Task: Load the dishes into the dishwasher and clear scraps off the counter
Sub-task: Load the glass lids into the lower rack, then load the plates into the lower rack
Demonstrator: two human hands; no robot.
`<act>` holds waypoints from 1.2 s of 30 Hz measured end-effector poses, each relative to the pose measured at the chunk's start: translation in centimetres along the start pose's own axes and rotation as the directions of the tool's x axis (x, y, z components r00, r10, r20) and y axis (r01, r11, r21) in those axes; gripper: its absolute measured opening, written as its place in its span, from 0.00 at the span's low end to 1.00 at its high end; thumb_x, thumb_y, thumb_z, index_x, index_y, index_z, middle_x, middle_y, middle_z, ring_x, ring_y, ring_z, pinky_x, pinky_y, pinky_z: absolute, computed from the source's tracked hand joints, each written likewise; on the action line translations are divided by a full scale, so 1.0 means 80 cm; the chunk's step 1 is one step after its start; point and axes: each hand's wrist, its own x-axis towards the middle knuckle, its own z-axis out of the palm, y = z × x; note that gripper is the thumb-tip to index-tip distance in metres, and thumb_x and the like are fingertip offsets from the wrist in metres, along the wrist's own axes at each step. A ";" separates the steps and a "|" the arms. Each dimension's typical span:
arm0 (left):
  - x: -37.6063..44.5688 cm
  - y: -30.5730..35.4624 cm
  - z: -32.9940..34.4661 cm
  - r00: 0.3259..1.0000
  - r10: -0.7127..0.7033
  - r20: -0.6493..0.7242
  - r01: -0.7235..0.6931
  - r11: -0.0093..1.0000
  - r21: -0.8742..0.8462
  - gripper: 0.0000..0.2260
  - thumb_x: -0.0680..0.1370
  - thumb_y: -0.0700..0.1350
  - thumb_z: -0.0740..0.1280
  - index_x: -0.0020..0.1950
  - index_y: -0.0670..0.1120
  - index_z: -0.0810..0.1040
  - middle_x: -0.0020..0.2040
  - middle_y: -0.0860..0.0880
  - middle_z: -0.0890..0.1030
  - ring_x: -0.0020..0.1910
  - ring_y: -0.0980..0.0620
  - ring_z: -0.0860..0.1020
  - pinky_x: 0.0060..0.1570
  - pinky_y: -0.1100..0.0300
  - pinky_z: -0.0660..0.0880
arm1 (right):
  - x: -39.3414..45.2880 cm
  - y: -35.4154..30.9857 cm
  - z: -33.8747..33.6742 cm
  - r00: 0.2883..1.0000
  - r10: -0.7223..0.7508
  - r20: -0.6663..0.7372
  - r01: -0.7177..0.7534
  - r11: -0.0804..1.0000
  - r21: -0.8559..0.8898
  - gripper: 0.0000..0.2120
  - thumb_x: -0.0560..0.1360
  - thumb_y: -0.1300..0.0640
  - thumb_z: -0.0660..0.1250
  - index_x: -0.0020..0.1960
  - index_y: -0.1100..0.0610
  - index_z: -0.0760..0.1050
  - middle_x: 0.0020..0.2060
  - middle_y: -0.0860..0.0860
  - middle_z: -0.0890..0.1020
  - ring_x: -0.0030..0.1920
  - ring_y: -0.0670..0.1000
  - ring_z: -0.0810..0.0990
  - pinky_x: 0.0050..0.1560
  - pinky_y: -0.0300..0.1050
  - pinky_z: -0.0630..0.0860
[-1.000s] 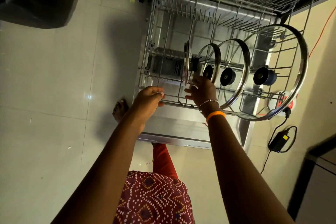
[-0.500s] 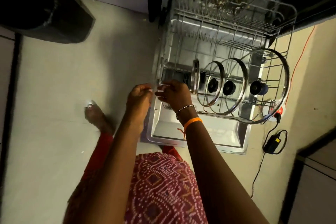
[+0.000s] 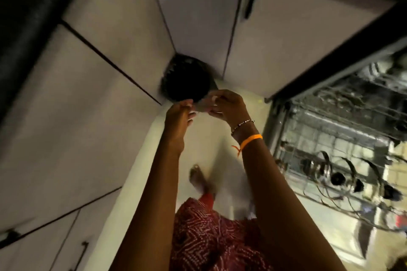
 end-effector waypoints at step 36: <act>0.214 0.495 -0.206 0.905 0.124 -0.406 -0.324 0.821 -0.471 0.12 0.80 0.41 0.59 0.63 0.45 0.71 0.46 0.50 0.77 0.44 0.54 0.77 0.48 0.61 0.73 | 0.252 -0.427 0.418 0.895 -0.075 0.440 0.205 0.945 -0.255 0.06 0.80 0.60 0.55 0.50 0.58 0.70 0.38 0.54 0.79 0.38 0.50 0.78 0.42 0.43 0.75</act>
